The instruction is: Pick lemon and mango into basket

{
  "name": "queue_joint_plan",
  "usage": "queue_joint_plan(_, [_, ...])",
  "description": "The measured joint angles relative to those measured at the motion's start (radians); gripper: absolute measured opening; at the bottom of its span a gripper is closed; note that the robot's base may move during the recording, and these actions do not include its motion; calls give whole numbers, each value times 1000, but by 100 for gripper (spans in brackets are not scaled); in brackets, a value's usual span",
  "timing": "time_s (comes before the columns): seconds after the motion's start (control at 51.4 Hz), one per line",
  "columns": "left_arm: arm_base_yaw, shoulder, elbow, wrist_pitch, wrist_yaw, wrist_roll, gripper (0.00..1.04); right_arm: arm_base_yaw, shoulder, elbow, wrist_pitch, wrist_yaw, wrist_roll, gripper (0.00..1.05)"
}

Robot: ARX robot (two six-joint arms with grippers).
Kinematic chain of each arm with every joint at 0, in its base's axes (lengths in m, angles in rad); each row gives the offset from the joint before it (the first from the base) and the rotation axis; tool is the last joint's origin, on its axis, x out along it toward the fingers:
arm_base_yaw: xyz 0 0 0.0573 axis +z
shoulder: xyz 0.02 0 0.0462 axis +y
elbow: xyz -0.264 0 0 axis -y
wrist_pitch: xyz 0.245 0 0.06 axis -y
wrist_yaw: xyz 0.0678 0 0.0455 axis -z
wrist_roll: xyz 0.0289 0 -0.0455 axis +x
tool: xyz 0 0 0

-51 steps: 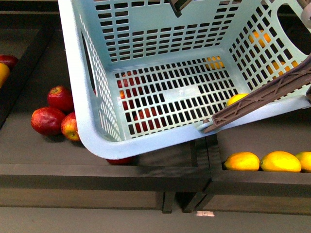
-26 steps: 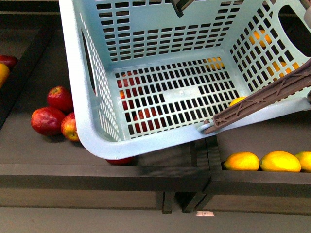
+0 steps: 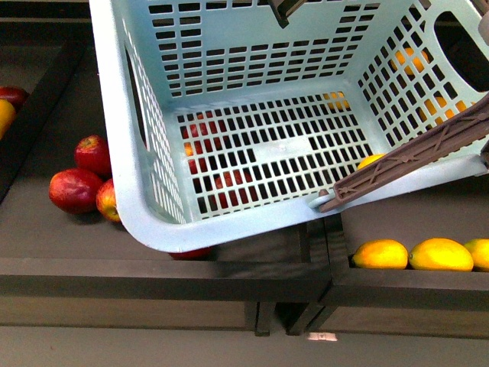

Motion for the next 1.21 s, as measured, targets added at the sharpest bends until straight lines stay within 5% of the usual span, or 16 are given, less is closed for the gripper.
queue_joint_plan(0.448, [-10, 0, 1, 0, 5, 4, 5, 0, -2, 0, -3, 5, 0, 98])
queue_joint_plan(1.207, [-2, 0, 2, 0, 6, -3, 5, 2, -4, -2, -4, 0, 0, 96])
